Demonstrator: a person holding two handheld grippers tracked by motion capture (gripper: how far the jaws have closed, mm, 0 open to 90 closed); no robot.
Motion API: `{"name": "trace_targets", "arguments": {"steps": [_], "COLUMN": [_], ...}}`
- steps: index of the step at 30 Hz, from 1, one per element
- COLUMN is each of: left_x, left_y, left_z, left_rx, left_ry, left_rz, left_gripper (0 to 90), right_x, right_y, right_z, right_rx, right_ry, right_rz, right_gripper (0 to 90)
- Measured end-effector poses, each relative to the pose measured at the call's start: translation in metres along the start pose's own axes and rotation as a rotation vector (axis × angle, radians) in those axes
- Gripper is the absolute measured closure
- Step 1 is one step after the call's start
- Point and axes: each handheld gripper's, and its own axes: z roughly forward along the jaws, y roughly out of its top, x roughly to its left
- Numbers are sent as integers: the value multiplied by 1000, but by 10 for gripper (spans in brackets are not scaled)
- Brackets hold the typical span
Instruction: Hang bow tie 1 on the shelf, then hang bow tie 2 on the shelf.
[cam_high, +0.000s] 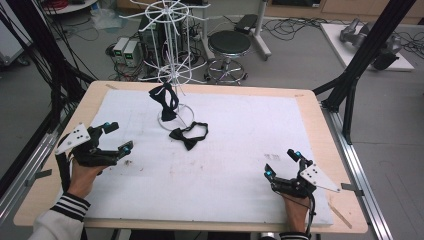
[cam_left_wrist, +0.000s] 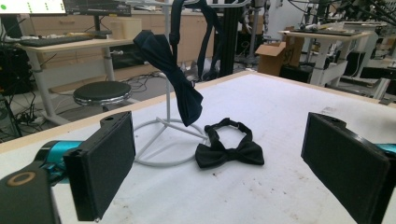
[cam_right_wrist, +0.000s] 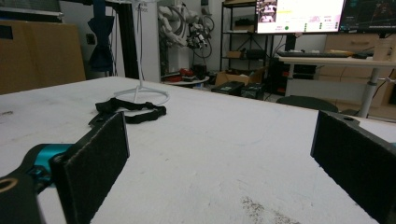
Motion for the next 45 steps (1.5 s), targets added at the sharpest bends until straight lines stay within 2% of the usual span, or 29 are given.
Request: {"name": "trace_targets", "arguments": {"steps": [12,19,25,45], "left_x": [0,-2,-6,-11], "left_y": [0,4,12,43], "left_z": [0,3,10,43], "left_rx": [3,10,18,130], "left_ry": [-1,-17,-59,-216], "left_rz": [3,11,28,132], "left_gripper": [103,103,104,105], "right_x": [0,0,0,-1], "right_y": [0,0,0,0], "right_z": [0,0,0,0], "right_rx": [2,3,3,-4], "right_ry": [0,0,1,1], "right_rz": [3,3,2,0], "right_gripper": [36,36,36,36]}}
